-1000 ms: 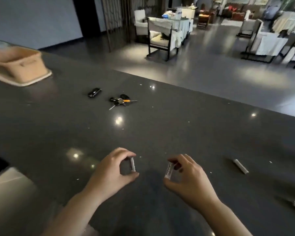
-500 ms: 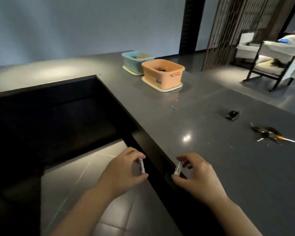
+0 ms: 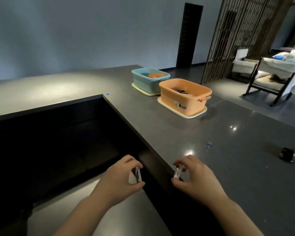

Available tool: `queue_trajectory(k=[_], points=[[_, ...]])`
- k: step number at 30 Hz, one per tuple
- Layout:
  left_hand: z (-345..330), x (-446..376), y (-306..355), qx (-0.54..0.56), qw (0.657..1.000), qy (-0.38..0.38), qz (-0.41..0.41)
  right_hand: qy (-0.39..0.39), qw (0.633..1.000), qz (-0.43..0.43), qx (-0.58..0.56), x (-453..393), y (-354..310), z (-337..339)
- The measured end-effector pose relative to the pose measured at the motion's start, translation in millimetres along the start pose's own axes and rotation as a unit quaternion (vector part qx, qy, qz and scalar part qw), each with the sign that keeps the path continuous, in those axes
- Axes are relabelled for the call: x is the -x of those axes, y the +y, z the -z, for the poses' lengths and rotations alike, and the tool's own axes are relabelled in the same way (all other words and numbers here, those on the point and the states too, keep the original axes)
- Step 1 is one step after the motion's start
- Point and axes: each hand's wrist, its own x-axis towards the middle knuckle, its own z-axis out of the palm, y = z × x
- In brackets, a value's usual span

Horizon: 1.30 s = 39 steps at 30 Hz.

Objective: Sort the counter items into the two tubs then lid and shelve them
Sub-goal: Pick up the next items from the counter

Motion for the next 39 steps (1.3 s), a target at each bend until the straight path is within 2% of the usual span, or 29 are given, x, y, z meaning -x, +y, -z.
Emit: queue_trajectory(k=[15, 25, 29, 34, 39], points=[[72, -267, -159, 0.046, 0.996, -0.006, -0.082, 0.068, 0.994, -0.083, -0.017, -271, -21, -23], [114, -436, -260, 0.063, 0.984, -0.070, -0.149, 0.124, 0.978, -0.166, -0.021, -418, -41, -48], [115, -504, -278, 0.063, 0.982, -0.064, -0.168, 0.151, 0.975, -0.164, -0.008, -472, -31, -42], [114, -573, -298, 0.070, 0.983, -0.020, -0.168, 0.170, 0.976, -0.134, 0.016, -543, -8, -33], [129, -642, -324, 0.051, 0.985, -0.007, -0.162, 0.155, 0.980, -0.119, 0.024, -610, 8, -31]])
